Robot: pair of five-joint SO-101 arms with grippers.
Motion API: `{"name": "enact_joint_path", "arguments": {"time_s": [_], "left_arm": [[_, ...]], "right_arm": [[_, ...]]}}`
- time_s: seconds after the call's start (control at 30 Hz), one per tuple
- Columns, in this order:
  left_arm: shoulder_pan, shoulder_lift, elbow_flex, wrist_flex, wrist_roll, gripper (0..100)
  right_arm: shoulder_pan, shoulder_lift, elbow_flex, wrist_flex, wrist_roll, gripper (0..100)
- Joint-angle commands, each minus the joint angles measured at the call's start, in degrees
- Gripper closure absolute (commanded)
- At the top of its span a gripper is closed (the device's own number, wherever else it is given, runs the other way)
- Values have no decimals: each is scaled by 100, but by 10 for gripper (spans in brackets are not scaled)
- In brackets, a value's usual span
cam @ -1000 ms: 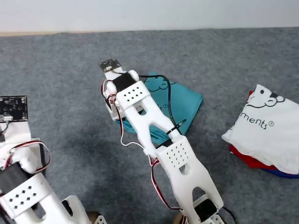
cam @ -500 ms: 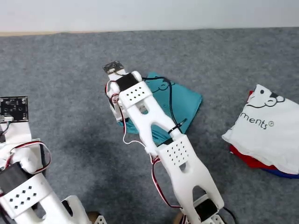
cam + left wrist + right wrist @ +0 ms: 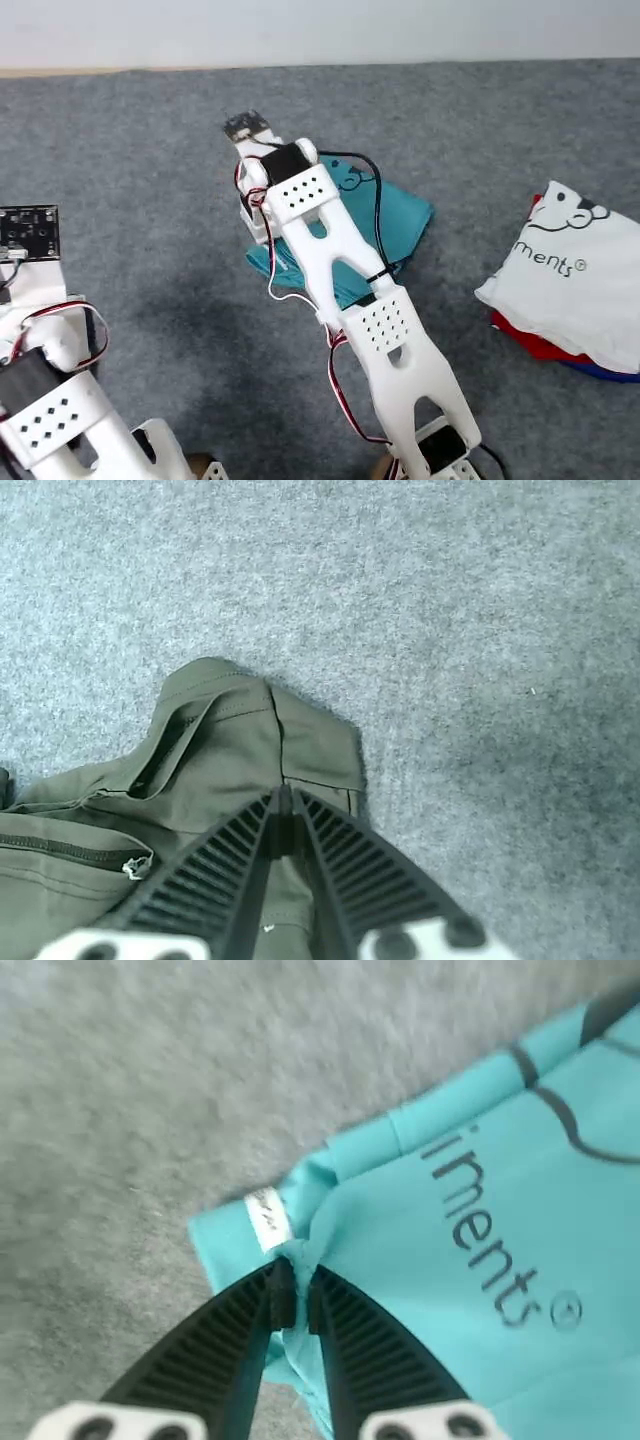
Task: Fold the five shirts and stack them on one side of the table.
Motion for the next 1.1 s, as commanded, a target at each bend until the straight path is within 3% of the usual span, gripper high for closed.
{"name": "enact_joint_path", "arguments": {"time_s": [0.0, 0.37, 0.53, 0.6, 0.83, 1.07], "left_arm": [[53, -44, -22, -114, -18, 992], [53, -53, -22, -105, -18, 992], [53, -53, -22, -105, -9, 992], [53, -53, -22, -105, -9, 992], [53, -53, -22, -105, -9, 992], [53, -53, -22, -105, -9, 992]], "right_arm": [[-233, -136, -431, 215, 105, 988], [-435, 198, -448, -295, 229, 965], [-268, 154, -466, -31, 185, 731], [-180, 48, -527, 145, 185, 686], [171, -629, -536, 233, 132, 685], [558, -1543, 826, 233, -413, 685]]}}
